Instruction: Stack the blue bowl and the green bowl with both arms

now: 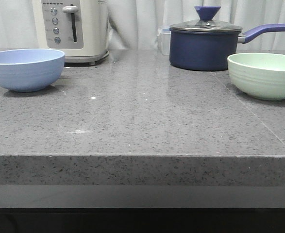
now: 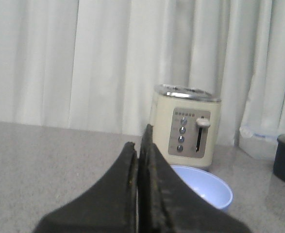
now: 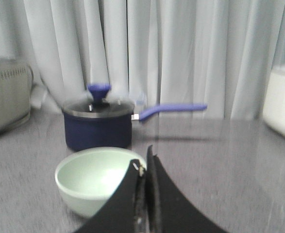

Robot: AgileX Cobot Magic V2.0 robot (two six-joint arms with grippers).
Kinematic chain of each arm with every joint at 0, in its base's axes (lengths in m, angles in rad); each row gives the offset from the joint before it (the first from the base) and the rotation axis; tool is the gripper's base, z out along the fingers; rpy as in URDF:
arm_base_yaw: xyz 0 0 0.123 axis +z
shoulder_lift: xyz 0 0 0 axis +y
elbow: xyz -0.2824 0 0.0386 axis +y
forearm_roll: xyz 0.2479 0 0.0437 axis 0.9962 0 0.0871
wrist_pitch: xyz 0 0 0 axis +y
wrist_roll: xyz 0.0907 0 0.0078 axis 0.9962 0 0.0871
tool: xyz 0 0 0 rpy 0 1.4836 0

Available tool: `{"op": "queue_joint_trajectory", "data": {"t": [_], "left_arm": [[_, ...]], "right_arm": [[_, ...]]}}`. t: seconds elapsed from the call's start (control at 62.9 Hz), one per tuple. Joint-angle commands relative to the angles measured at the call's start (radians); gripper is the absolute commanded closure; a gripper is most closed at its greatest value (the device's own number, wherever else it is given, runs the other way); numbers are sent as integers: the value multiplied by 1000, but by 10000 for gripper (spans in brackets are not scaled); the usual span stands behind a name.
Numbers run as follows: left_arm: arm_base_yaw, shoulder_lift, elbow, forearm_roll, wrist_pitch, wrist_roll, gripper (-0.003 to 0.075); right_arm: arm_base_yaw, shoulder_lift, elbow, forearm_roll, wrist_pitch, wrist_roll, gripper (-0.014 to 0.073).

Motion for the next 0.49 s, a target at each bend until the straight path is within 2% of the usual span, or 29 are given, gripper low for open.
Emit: {"op": "queue_joint_trajectory", "data": {"t": [0.0, 0.302, 0.397, 0.477], "left_arm": [[-1, 49, -131, -8, 13, -2, 740], [-1, 288, -471, -8, 321, -2, 740], [-1, 366, -533, -8, 420, 0, 740], [-1, 420, -539, -8, 445, -1, 740]], "right_arm": [[-4, 36, -119, -13, -14, -4, 648], [-4, 270, -388, -13, 167, -4, 648], [-4, 353, -445, -13, 232, -4, 648], [-4, 409, -470, -13, 278, -4, 648]]}}
